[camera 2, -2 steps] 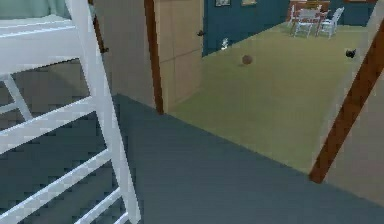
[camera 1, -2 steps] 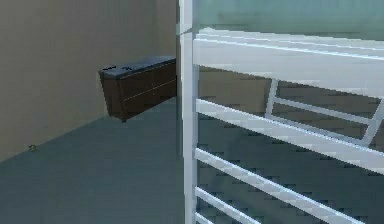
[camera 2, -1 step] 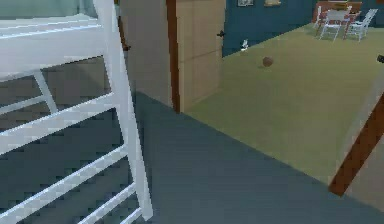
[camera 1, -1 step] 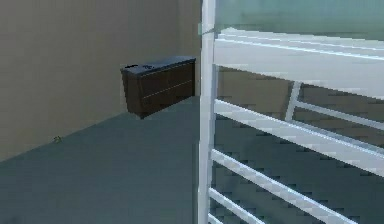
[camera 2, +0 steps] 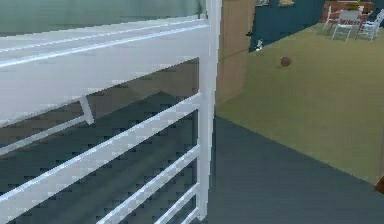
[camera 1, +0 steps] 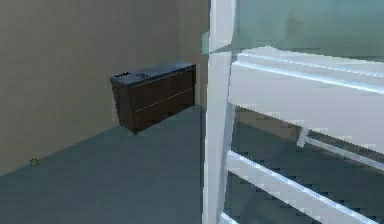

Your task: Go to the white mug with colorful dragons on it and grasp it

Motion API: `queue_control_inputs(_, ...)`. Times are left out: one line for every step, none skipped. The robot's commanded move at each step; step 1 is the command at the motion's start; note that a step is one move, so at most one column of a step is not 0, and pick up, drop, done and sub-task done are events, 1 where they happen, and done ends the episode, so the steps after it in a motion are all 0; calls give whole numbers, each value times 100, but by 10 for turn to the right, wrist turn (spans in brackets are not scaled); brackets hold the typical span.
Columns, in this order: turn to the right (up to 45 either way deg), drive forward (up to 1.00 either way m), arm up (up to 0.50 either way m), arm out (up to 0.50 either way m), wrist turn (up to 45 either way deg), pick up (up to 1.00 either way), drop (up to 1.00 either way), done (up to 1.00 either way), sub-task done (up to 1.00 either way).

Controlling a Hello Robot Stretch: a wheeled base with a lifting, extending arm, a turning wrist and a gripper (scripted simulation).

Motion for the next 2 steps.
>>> queue_control_inputs(-450,0,0,0,0,0,0,0,0)
queue_control_inputs(-90,0,0,0,0,0,0,0,0)
